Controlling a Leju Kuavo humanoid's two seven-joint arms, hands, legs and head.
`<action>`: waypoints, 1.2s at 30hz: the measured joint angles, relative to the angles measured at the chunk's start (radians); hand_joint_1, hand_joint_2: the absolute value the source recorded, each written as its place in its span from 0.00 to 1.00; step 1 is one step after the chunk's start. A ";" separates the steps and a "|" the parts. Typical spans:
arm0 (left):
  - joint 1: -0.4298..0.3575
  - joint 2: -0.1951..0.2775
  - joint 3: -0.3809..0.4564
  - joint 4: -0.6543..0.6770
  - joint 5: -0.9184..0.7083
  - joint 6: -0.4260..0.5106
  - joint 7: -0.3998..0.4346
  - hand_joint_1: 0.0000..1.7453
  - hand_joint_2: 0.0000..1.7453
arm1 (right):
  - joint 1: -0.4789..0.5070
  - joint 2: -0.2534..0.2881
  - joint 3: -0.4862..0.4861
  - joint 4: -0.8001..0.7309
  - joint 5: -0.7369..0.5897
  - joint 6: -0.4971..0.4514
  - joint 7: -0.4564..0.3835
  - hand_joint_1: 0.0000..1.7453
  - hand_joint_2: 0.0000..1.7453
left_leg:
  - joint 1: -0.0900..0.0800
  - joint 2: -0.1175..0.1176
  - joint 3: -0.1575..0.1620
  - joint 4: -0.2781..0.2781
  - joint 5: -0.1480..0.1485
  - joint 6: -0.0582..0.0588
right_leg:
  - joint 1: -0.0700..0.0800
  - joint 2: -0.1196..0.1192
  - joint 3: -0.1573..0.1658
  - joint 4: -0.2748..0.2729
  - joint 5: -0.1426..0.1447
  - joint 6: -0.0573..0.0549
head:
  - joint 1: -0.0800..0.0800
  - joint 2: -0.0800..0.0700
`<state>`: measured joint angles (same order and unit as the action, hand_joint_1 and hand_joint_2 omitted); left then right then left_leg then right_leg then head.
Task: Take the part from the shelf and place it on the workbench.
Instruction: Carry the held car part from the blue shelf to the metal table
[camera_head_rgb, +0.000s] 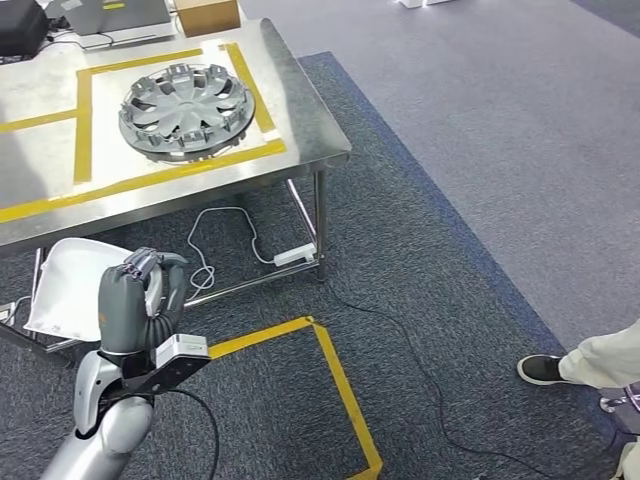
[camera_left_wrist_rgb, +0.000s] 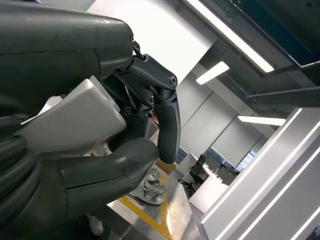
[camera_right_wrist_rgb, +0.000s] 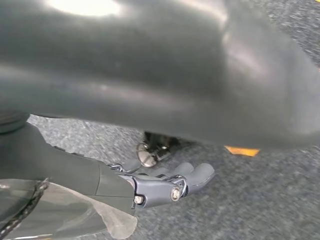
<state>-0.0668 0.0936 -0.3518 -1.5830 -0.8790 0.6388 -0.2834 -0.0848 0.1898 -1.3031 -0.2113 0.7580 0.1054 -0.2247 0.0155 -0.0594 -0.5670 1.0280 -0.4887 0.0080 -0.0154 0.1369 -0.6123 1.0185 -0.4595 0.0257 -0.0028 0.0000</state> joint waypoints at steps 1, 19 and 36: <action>-0.002 0.000 0.000 0.000 0.000 0.000 0.000 1.00 1.00 | 0.002 0.000 0.000 0.000 0.000 0.000 0.000 0.00 0.00 | 0.001 0.011 0.002 -0.005 0.003 0.006 | 0.001 -0.014 -0.007 0.007 -0.005 0.005 | 0.002 0.000; 0.016 -0.009 0.013 -0.003 0.009 0.051 -0.004 1.00 1.00 | 0.001 0.002 0.001 0.000 0.026 0.035 -0.020 0.00 0.00 | 0.003 0.076 -0.011 0.108 -0.082 -0.030 | 0.003 -0.140 0.053 -0.014 -0.034 -0.030 | 0.001 0.000; 0.027 -0.010 0.020 -0.008 0.009 0.052 -0.005 1.00 1.00 | -0.002 0.007 0.004 0.000 0.031 0.034 -0.020 0.00 0.00 | -0.006 0.059 0.019 -0.016 -0.004 0.029 | 0.006 -0.127 -0.027 0.244 -0.166 0.015 | 0.005 0.000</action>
<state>-0.0398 0.0833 -0.3319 -1.5912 -0.8700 0.6912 -0.2885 -0.0869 0.1972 -1.2992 -0.2110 0.7889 0.1392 -0.2442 0.0098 -0.0006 -0.5484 1.0117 -0.4923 0.0365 -0.0096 0.0104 -0.6395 1.2627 -0.6250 0.0404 0.0019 0.0000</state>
